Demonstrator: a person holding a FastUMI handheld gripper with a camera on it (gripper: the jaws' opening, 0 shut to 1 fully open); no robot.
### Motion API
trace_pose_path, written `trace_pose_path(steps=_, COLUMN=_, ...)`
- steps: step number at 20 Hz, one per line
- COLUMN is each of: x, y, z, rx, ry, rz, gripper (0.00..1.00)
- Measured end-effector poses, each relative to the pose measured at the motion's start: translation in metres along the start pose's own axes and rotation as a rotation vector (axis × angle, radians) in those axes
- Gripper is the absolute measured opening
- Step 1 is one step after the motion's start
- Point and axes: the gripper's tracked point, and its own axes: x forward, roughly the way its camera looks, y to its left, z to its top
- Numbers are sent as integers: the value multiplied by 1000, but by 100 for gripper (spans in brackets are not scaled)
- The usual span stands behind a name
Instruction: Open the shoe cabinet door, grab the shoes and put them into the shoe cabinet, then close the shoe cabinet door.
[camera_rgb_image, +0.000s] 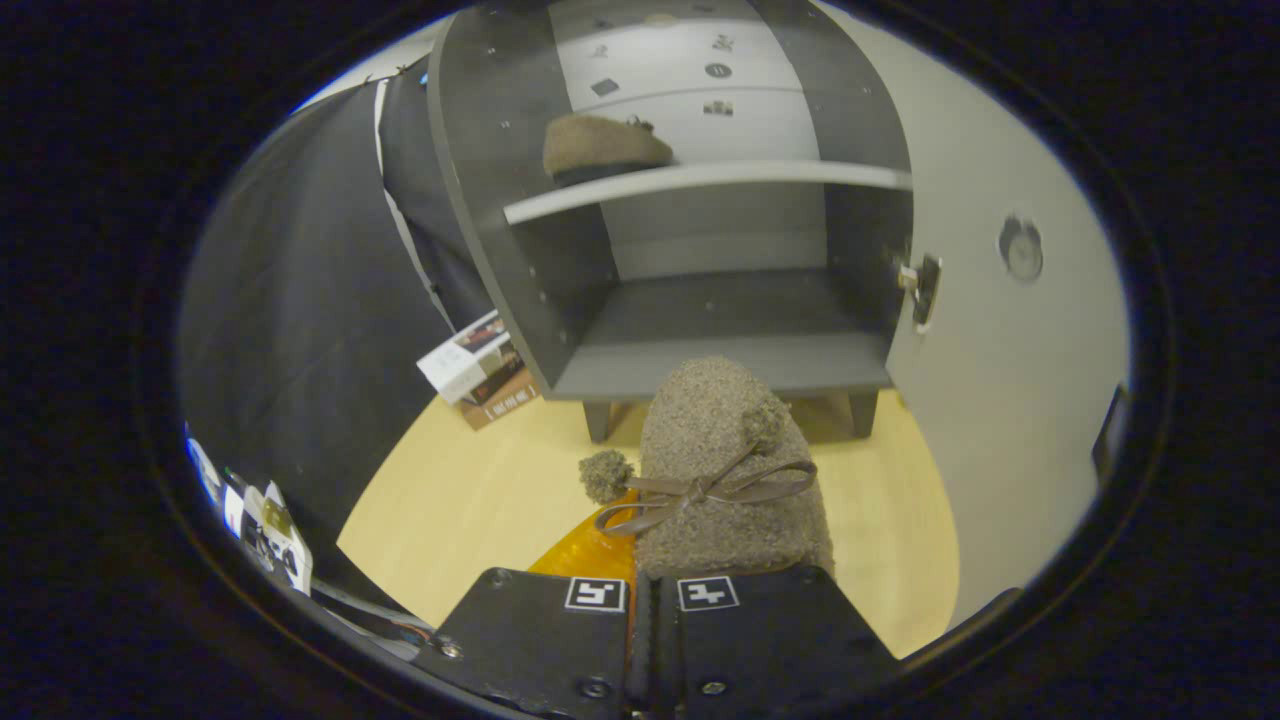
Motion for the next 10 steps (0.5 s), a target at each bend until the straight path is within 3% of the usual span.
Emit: trace_pose_path(steps=10, x=-18, y=6, z=185, rx=-64, ry=-243, rz=-21, gripper=6)
